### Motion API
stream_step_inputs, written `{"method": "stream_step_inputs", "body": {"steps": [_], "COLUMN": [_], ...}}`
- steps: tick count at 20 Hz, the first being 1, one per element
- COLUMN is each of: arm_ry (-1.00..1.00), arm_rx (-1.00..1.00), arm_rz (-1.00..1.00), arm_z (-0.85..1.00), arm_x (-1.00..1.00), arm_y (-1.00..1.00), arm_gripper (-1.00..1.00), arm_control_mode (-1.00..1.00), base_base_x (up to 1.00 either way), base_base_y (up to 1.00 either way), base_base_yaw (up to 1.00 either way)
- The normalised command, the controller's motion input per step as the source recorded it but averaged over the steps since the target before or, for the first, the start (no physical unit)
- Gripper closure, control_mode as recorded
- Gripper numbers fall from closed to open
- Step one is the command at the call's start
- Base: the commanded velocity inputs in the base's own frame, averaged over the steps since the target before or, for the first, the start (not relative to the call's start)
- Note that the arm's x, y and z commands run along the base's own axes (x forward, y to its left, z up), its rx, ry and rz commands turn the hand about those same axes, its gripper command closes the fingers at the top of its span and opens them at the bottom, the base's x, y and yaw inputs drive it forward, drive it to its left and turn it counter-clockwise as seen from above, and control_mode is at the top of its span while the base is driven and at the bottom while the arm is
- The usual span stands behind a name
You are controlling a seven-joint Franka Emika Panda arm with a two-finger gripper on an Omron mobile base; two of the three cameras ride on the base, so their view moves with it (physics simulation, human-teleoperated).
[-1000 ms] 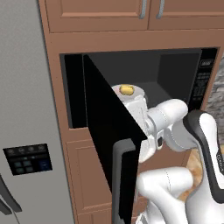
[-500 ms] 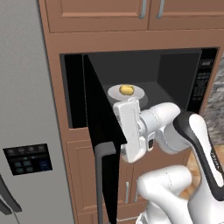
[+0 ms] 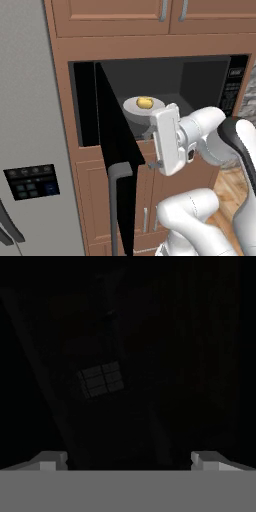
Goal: Retrieve the reheated potato from the microwave, then place the potato, cheese, and condiment on the cutting board.
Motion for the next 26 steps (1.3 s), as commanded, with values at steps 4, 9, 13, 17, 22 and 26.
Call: {"method": "stream_step_inputs", "body": {"steps": [4, 9, 13, 17, 22, 26], "arm_ry": [-0.63, -0.76, -0.72, -0.59, -0.42, -0.43], "arm_rx": [-0.34, -0.38, -0.35, -0.23, -0.03, 0.00], "arm_rz": [0.00, 0.00, 0.00, 0.00, 0.00, 0.00], "arm_z": [0.03, 0.00, 0.00, 0.00, 0.00, -0.03], "arm_x": [0.04, 0.05, 0.17, 0.31, 0.40, 0.33], "arm_y": [-0.44, -0.41, -0.38, -0.39, -0.41, -0.42], "arm_gripper": [-1.00, -1.00, -1.00, -1.00, -1.00, -1.00], "arm_control_mode": [-1.00, -1.00, -1.00, -1.00, -1.00, -1.00], "base_base_x": [0.00, 0.00, 0.00, 0.00, 0.00, 0.00], "base_base_y": [0.00, 0.00, 0.00, 0.00, 0.00, 0.00], "base_base_yaw": [0.00, 0.00, 0.00, 0.00, 0.00, 0.00]}}
